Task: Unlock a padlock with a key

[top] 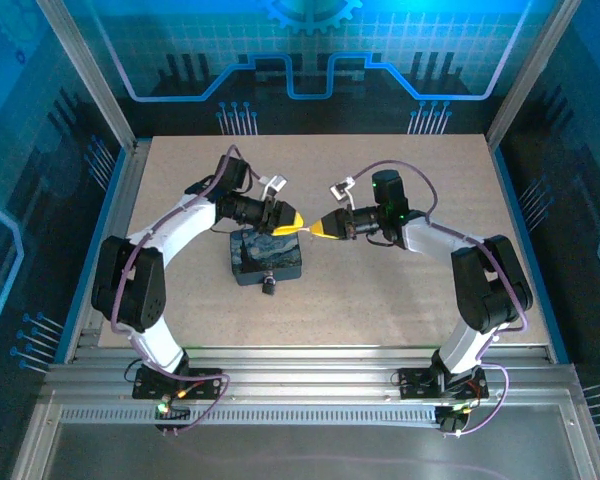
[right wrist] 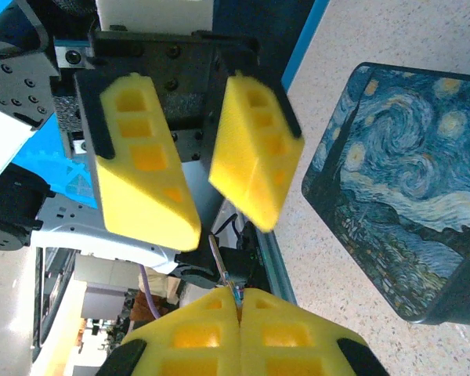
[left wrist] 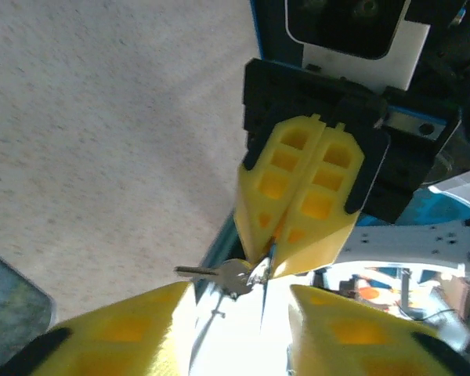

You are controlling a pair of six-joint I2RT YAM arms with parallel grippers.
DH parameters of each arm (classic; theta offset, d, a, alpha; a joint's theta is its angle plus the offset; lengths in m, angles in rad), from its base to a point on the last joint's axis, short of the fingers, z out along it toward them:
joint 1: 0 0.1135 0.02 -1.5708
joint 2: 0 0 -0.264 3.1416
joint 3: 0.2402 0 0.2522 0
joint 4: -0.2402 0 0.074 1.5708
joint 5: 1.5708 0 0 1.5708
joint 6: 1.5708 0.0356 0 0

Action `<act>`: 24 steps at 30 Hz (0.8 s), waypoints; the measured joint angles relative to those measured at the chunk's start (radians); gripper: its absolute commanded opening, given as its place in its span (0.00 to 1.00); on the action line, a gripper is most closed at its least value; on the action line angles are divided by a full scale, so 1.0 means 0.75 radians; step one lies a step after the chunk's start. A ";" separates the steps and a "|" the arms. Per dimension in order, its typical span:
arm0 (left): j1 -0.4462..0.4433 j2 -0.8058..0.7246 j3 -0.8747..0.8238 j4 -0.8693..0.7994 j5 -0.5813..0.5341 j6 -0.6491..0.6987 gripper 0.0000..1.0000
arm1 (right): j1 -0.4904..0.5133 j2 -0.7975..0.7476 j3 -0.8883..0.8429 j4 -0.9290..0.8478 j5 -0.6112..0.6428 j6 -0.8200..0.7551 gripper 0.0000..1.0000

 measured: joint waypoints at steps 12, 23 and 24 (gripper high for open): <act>0.008 -0.227 -0.152 -0.061 -0.561 -0.156 0.54 | -0.097 -0.008 -0.016 -0.138 0.049 -0.098 0.00; -0.329 -0.390 -0.463 -0.130 -1.216 -0.429 0.59 | -0.130 -0.089 -0.016 -0.315 0.103 -0.187 0.00; -0.342 -0.397 -0.464 -0.116 -1.238 -0.439 0.59 | -0.130 -0.098 -0.016 -0.325 0.107 -0.192 0.00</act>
